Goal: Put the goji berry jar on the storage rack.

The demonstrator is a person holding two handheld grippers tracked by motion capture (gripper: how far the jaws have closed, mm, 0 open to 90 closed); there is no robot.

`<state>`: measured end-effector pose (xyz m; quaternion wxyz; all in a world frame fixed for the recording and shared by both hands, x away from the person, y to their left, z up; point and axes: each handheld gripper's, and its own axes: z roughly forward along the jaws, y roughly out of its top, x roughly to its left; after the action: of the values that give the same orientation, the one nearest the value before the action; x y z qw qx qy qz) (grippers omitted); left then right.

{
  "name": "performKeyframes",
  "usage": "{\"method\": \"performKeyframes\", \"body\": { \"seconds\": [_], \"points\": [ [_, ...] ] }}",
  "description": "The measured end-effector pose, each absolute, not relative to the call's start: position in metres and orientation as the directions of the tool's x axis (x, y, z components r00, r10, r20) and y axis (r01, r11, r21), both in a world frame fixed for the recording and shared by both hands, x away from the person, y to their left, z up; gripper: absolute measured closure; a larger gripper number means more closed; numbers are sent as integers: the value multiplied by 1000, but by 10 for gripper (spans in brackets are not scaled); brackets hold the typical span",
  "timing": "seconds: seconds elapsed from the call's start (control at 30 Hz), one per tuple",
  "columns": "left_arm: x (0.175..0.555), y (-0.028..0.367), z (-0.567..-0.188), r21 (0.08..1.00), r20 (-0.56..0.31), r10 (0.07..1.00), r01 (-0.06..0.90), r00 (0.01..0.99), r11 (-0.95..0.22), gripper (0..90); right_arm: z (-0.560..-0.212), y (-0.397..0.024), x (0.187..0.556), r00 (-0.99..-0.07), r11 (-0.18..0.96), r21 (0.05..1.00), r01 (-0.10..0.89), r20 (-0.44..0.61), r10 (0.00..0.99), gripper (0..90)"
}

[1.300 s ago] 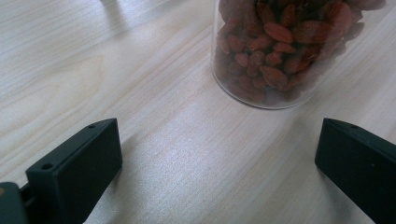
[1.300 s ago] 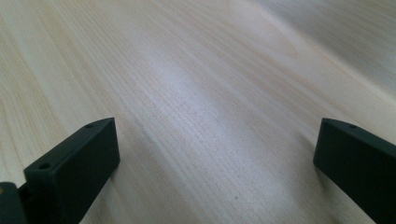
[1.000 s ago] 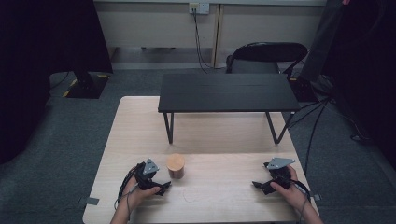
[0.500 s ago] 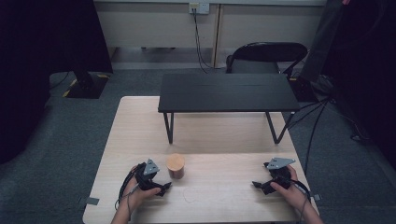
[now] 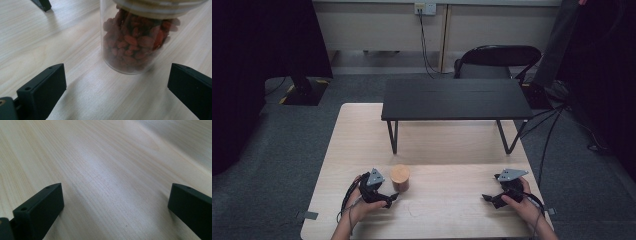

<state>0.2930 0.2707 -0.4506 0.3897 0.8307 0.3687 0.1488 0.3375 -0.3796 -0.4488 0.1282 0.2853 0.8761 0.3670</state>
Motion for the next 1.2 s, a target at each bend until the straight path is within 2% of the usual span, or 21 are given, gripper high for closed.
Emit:
{"method": "performKeyframes", "body": {
  "seconds": [0.93,1.2],
  "points": [
    [321,258,-446,756,-76,669,480,739,-444,11,-449,-380,337,-804,568,716,406,-15,594,0],
    [325,255,-450,767,-102,671,488,734,-417,18,-449,-380,337,-804,568,716,406,-15,594,0]
  ]
}}
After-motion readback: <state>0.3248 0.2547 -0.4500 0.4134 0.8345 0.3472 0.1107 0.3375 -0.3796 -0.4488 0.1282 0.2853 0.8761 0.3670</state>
